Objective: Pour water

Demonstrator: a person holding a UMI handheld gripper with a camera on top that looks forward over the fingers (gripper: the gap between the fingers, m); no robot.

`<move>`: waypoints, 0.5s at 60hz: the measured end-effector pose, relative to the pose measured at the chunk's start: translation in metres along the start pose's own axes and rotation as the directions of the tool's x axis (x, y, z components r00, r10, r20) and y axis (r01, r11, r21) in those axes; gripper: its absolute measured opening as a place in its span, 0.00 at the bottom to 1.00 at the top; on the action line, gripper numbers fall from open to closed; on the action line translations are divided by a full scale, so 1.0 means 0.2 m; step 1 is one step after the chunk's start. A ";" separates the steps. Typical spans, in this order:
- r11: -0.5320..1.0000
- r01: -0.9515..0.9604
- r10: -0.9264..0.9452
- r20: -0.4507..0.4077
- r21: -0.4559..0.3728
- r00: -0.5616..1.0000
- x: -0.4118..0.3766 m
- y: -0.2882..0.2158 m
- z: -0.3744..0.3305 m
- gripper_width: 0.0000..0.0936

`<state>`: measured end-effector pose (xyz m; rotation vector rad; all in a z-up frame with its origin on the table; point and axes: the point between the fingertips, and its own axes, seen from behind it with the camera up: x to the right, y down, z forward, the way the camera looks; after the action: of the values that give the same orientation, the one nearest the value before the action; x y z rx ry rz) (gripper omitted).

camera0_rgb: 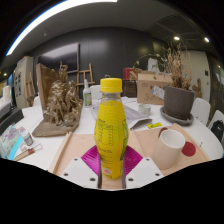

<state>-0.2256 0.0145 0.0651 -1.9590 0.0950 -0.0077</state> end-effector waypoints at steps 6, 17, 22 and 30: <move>0.993 -0.117 0.116 0.061 0.019 0.991 -0.04 -0.14 -0.07 0.28; 0.726 -0.683 0.676 0.271 -0.082 0.685 -0.10 -0.44 -0.16 0.28; 0.452 -0.872 0.869 0.315 -0.189 0.382 -0.08 -0.54 -0.17 0.28; 0.062 -0.943 0.950 0.309 -0.328 -0.045 0.02 -0.59 -0.14 0.28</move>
<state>-0.2165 0.0338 0.1841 -1.4004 1.1881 1.4522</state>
